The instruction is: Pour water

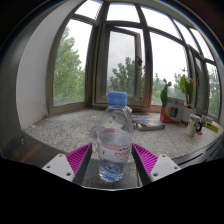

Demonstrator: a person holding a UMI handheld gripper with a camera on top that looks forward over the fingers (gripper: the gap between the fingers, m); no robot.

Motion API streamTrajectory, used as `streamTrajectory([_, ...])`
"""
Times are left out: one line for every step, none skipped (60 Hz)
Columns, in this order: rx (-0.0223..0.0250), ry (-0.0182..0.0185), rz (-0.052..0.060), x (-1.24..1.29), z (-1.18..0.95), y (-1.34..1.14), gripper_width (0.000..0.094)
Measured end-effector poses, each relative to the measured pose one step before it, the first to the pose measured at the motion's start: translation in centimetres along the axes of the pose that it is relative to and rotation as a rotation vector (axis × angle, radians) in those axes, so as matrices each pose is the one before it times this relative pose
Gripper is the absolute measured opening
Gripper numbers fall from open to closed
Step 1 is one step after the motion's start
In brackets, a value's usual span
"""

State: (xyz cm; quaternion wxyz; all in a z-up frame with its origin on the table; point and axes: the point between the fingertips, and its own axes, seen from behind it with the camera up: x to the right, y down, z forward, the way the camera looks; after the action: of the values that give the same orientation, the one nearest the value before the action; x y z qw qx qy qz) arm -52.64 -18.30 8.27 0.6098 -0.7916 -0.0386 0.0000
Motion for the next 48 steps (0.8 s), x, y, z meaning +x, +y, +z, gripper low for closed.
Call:
streamTrajectory([0.00348, 0.00847, -0.0031, 0.049, 0.554, -0.015, 0.0789])
streamTrajectory([0.00341, 0.00744, -0.0035, -0.007, 0.497, 0.017, 0.0767])
streamTrajectory([0.00212, 0.00364, -0.0040, -0.074, 0.451, 0.042, 0.0740])
streamTrajectory([0.00507, 0.00081, -0.0042, 0.304, 0.302, 0.191, 0.0711])
streamTrajectory([0.00385, 0.00257, -0.0030, -0.133, 0.342, -0.063, 0.0672])
streamTrajectory([0.00356, 0.00448, -0.0025, 0.111, 0.309, 0.025, 0.0635])
streamTrajectory([0.00742, 0.01110, -0.0036, 0.196, 0.132, -0.125, 0.0589])
streamTrajectory([0.00804, 0.00586, -0.0037, 0.083, 0.113, -0.176, 0.0568])
streamTrajectory([0.00593, 0.00140, 0.0010, -0.044, 0.077, -0.119, 0.0567])
streamTrajectory([0.00397, -0.00382, 0.0053, -0.160, 0.070, -0.076, 0.0551])
streamTrajectory([0.00236, -0.00281, 0.0054, -0.115, 0.079, -0.046, 0.0519])
streamTrajectory([0.00177, -0.00247, 0.0030, 0.095, 0.152, -0.005, 0.0498])
streamTrajectory([0.00039, -0.00268, 0.0054, -0.097, -0.005, 0.003, 0.0478])
streamTrajectory([0.00189, -0.00127, 0.0036, -0.034, -0.010, -0.080, 0.0450])
streamTrajectory([-0.00056, -0.00075, 0.0029, -0.029, 0.020, 0.005, 0.0429])
streamTrajectory([-0.00161, -0.00274, 0.0041, -0.087, -0.018, 0.025, 0.0397])
streamTrajectory([0.00107, -0.00432, 0.0025, -0.086, 0.043, -0.037, 0.0362])
streamTrajectory([0.00159, -0.00894, 0.0103, -0.225, 0.017, -0.032, 0.0343])
streamTrajectory([0.00074, -0.00361, 0.0037, -0.063, 0.006, 0.016, 0.0318])
streamTrajectory([0.00139, -0.00128, 0.0005, 0.324, 0.179, 0.027, 0.0307])
streamTrajectory([0.00380, -0.00479, 0.0028, -0.064, 0.026, -0.042, 0.0291])
streamTrajectory([-0.00375, -0.00292, -0.0034, -0.021, 0.008, 0.105, 0.0290])
streamTrajectory([0.00051, -0.00465, -0.0039, -0.075, -0.007, -0.032, 0.0290])
streamTrajectory([-0.00006, -0.00645, -0.0059, -0.099, 0.029, -0.050, 0.0269])
streamTrajectory([-0.00118, -0.00345, -0.0023, -0.013, -0.024, -0.009, 0.0269])
streamTrajectory([0.00240, -0.00230, 0.0037, 0.000, 0.003, -0.083, 0.0268])
streamTrajectory([-0.00126, -0.00199, 0.0038, -0.240, -0.101, 0.055, 0.0268])
streamTrajectory([-0.00243, -0.00438, 0.0019, 0.001, 0.034, -0.015, 0.0268])
streamTrajectory([-0.00315, -0.00367, 0.0017, 0.049, 0.009, -0.026, 0.0269])
streamTrajectory([0.00107, -0.00470, 0.0047, 0.037, -0.250, -0.020, 0.0269])
streamTrajectory([0.00153, -0.00291, 0.0057, 0.039, -0.051, -0.129, 0.0269])
streamTrajectory([0.00283, -0.00471, 0.0073, 0.017, -0.075, -0.234, 0.0268])
streamTrajectory([0.00269, -0.00619, 0.0082, 0.026, -0.088, -0.315, 0.0268])
streamTrajectory([0.00250, -0.00665, 0.0093, 0.036, -0.101, -0.363, 0.0268])
streamTrajectory([0.00349, -0.00752, 0.0117, 0.026, -0.137, -0.433, 0.0268])
streamTrajectory([0.00426, -0.00917, 0.0135, -0.001, -0.131, -0.491, 0.0268])
streamTrajectory([0.00543, -0.01092, 0.0144, -0.013, -0.168, -0.594, 0.0269])
streamTrajectory([0.00630, -0.01033, 0.0148, -0.105, -0.138, -0.529, 0.0268])
streamTrajectory([0.00941, -0.01440, 0.0172, 0.173, -0.308, -0.724, 0.0267])
streamTrajectory([0.01074, -0.01365, 0.0176, 0.037, -0.174, -0.880, 0.0268])
streamTrajectory([0.01246, -0.01493, 0.0180, -0.017, -0.143, -0.977, 0.0268])
streamTrajectory([0.01341, -0.01701, 0.0181, 0.034, -0.185, -1.049, 0.0269])
streamTrajectory([0.01500, -0.01702, 0.0188, 0.007, -0.134, -1.106, 0.0268])
streamTrajectory([0.01520, -0.01668, 0.0197, 0.057, -0.087, -1.171, 0.0268])
streamTrajectory([0.01413, -0.01183, 0.0211, -0.062, 0.138, -1.135, 0.0269])
streamTrajectory([0.01610, -0.01930, 0.0226, 0.301, -0.143, -1.059, 0.0268])
streamTrajectory([0.01655, -0.01894, 0.0258, 0.092, -0.092, -1.306, 0.0268])
streamTrajectory([0.01744, -0.02165, 0.0273, 0.046, -0.073, -1.353, 0.0268])
